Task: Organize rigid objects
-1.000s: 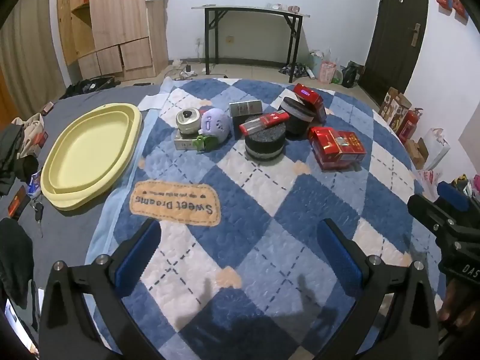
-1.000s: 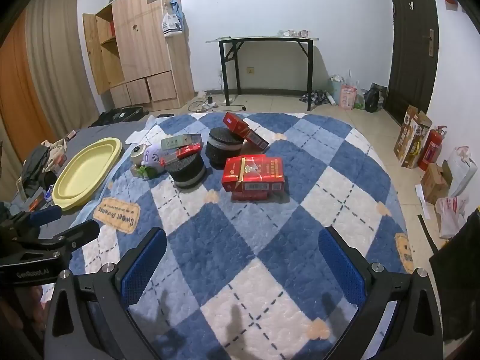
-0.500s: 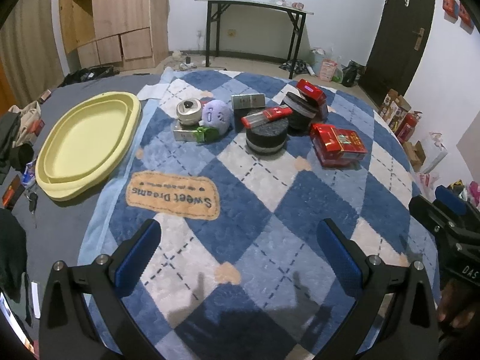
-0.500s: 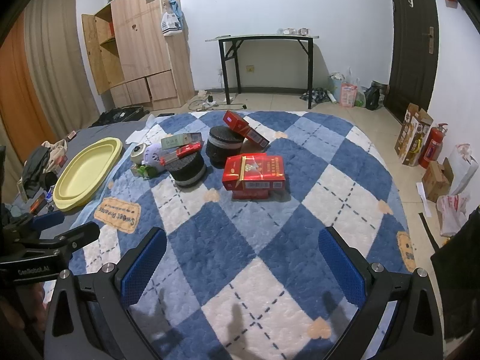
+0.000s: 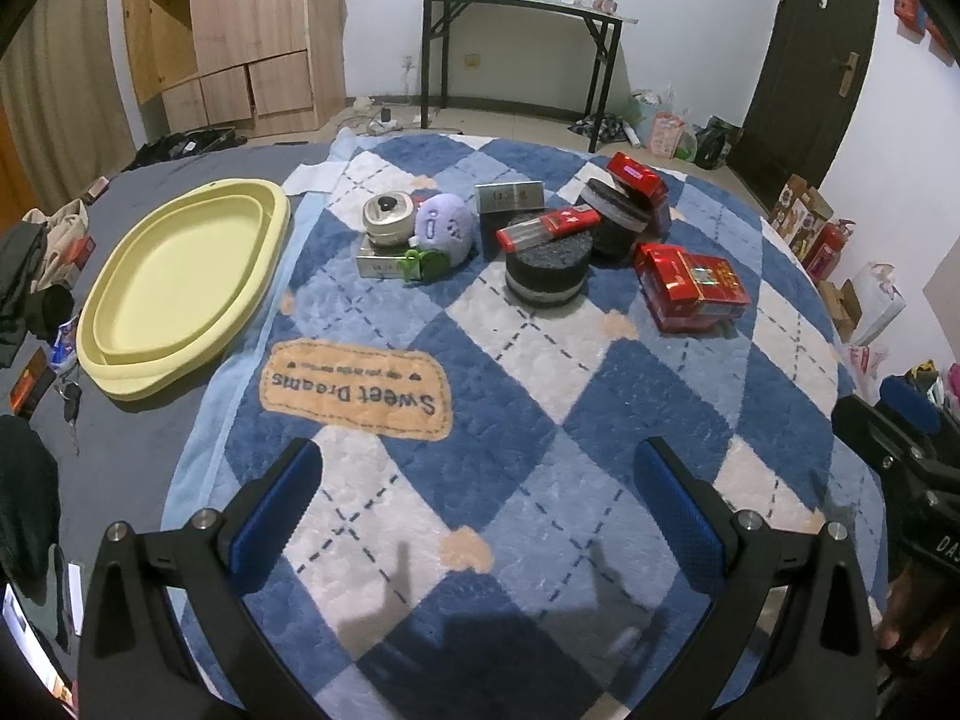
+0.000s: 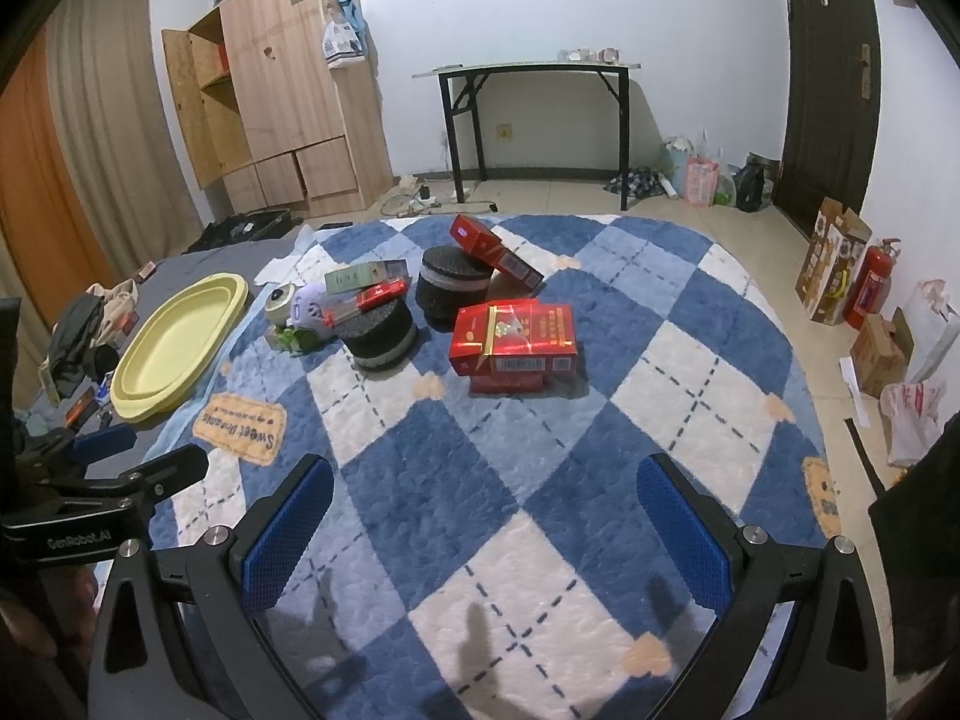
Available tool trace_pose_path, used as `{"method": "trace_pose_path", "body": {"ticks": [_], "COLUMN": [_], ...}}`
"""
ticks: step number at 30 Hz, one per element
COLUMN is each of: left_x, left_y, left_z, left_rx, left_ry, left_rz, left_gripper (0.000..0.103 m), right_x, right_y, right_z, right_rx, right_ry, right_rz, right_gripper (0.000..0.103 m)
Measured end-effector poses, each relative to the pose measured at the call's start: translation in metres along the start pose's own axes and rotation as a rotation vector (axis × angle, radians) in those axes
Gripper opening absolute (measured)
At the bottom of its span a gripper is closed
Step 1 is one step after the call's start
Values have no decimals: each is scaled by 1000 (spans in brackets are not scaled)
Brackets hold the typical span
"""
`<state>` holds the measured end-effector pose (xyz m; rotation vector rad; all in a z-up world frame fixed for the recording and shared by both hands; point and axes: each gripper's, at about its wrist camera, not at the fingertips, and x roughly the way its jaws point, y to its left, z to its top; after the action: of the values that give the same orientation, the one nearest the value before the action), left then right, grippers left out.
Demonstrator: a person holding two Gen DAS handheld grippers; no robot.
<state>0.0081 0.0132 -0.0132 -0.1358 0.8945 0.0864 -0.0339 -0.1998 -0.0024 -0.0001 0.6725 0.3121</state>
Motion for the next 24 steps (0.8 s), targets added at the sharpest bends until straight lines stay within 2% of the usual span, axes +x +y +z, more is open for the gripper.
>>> {"method": "trace_pose_path", "body": {"ticks": [3,7,14,17,24], "left_x": [5,11,45,65,130], "left_y": [13,24,57,63,80], "left_z": [13,37,78,98,135], "left_rx": [-26,24,-16,0,65], "left_ry": [-4,-45,-45,-60,-39], "left_rz": [-1,42,10,48,148], "left_gripper": [103,103,103,103,103], "right_x": [5,23,79,109,166], "right_y": [-2,-1,2,-4,-3], "right_z": [3,11,32,43,49], "right_rx": [7,-19,-22,16,31], "right_ry": [-3,0,-11,-28,3], "right_rz": [0,-14,-6,-58,-59], "right_gripper": [103,103,103,103,103]}}
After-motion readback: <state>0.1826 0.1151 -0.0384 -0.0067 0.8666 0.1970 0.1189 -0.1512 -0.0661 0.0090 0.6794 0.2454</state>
